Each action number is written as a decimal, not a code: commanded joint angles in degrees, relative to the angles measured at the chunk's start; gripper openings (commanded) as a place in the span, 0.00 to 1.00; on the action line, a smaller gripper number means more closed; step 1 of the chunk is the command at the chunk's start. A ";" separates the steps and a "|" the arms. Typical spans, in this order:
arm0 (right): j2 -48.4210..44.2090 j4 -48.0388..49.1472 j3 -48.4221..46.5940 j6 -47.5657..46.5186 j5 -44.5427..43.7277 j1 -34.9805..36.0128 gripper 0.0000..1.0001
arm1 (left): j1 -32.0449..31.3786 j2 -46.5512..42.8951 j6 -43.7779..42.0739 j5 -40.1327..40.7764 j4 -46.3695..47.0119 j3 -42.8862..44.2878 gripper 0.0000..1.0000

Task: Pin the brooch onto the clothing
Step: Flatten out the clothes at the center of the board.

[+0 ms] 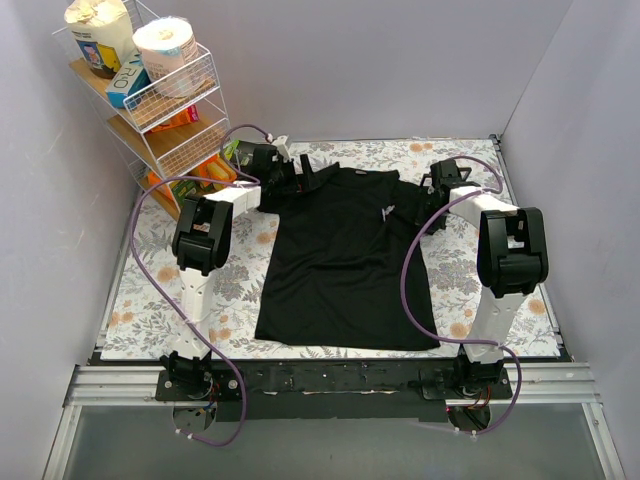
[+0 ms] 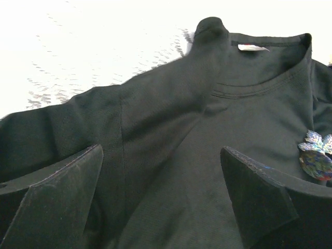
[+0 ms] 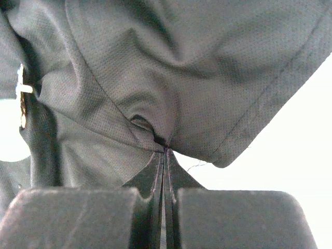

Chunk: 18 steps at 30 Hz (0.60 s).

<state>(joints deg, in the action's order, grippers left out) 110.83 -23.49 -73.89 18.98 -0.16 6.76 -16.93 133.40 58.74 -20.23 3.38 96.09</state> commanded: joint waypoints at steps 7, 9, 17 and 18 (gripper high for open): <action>-1.49 -5.08 1.46 -0.18 -7.48 -2.81 0.01 | 4.27 0.72 -1.43 4.23 -6.10 1.28 0.98; -2.28 -5.26 2.08 -0.17 -8.44 -3.25 0.01 | 4.27 1.24 -1.70 4.50 -6.63 2.08 0.98; -4.74 -5.34 3.06 -1.57 -8.19 -4.22 0.09 | 4.18 1.68 -2.84 3.62 -7.86 5.59 0.98; -4.83 -5.69 2.44 -1.93 -7.40 -4.22 0.11 | 4.10 1.25 -2.58 2.92 -7.42 5.68 0.98</action>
<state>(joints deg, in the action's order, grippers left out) 107.81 -25.74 -70.74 19.16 -6.04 3.16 -14.46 134.39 56.75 -17.63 -0.69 99.53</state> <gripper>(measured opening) 0.079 0.981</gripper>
